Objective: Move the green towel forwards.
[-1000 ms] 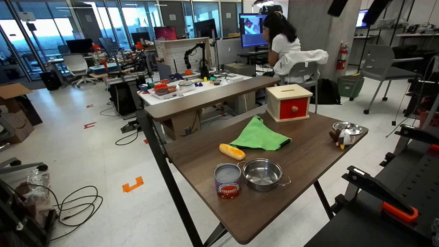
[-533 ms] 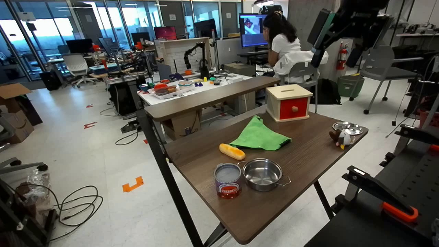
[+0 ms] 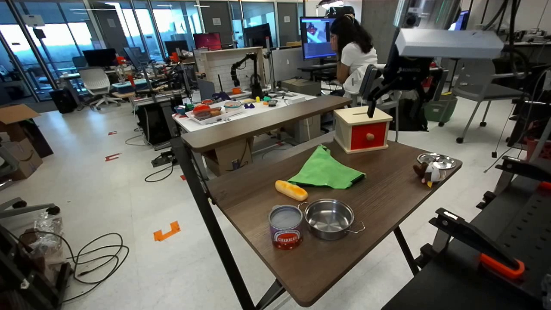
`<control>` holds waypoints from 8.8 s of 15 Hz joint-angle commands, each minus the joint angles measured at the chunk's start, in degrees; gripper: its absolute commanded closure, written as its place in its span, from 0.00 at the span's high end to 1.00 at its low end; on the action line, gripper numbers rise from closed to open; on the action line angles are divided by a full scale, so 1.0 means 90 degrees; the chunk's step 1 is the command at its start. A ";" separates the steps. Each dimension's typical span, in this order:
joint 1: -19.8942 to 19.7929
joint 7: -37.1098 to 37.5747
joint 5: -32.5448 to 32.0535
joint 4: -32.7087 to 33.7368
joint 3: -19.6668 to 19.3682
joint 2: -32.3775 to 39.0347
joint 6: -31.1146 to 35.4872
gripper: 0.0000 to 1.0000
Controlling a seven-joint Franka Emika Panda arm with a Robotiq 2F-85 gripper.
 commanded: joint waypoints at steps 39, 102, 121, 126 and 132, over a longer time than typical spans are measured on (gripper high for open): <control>0.2311 -0.0025 0.2861 0.2134 -0.1842 0.3518 0.0911 0.06; 0.4389 -0.1138 0.1288 0.0324 -0.4179 0.0050 0.0620 0.01; 0.2773 -0.2315 0.2874 0.0346 -0.0821 0.2108 0.0868 0.28; 0.2757 -0.2593 0.2973 0.0541 -0.0966 0.2424 0.0741 0.58; 0.2863 -0.2840 0.2909 0.0257 -0.1165 0.1586 0.0592 0.99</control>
